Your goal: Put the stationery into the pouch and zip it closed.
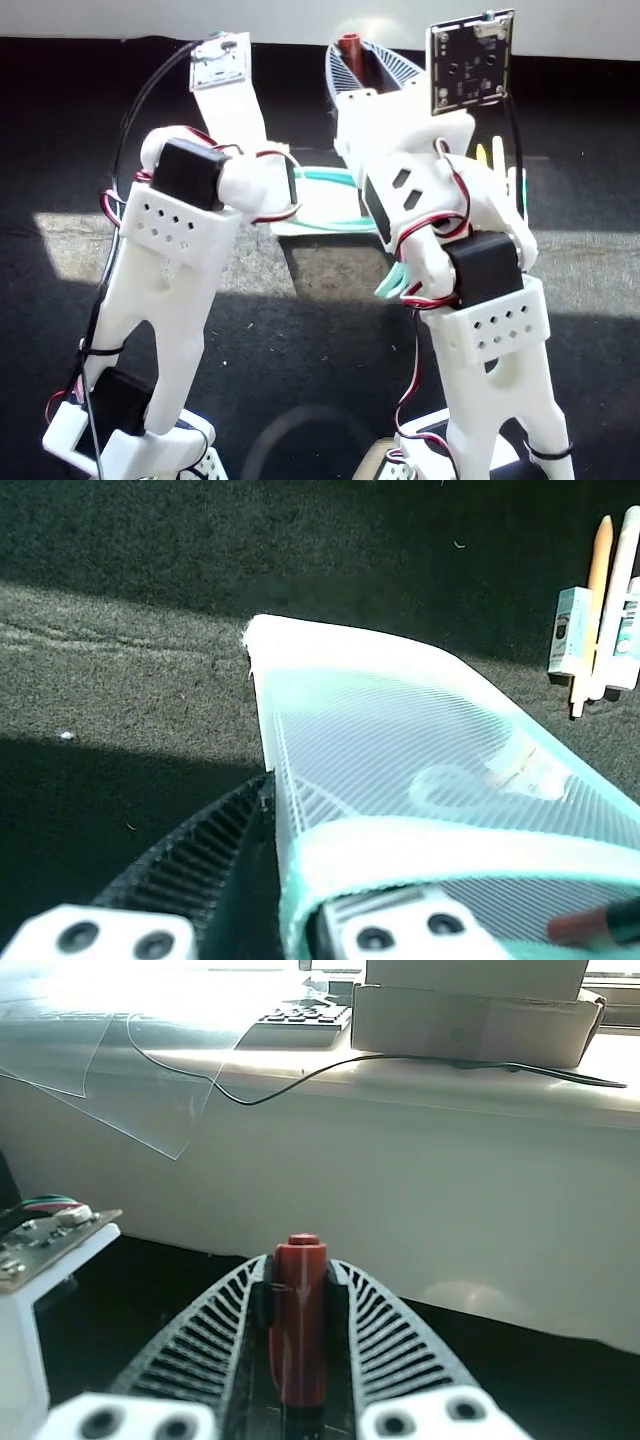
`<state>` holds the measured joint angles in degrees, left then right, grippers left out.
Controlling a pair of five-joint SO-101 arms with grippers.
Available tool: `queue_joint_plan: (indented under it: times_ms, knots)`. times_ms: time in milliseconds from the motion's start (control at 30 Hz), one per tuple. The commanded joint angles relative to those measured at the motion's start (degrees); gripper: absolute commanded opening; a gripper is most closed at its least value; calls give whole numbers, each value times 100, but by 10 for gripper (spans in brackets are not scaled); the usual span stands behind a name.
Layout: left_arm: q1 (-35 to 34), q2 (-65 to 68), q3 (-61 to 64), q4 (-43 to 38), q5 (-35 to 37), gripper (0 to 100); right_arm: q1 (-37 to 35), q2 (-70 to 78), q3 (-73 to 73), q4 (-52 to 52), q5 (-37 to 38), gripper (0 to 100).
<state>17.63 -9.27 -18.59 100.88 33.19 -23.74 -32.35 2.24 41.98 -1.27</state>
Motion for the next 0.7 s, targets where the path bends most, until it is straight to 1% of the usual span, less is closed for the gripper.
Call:
queue_joint_plan:
  times_ms: [0, 167, 300, 367, 500, 667]
  knots:
    - [-40, -136, 224, -141, 35, 10, -57, 4, 40, -31, 9, 6]
    - [-347, 585, 171, -413, 44, 10, -48, 277, 207, -31, 9, 6]
    - [-426, 1305, -374, -404, 26, 10, -48, 602, 215, -57, 9, 6]
    - [-426, 1596, -752, -404, 26, 10, -40, 769, 215, -286, 9, 6]
    - [-435, 2018, -1508, -404, 26, 10, 242, 1015, 215, -901, 9, 6]
    - [-409, 2387, -2079, -440, 26, 11, 479, 1244, 207, -1710, 9, 6]
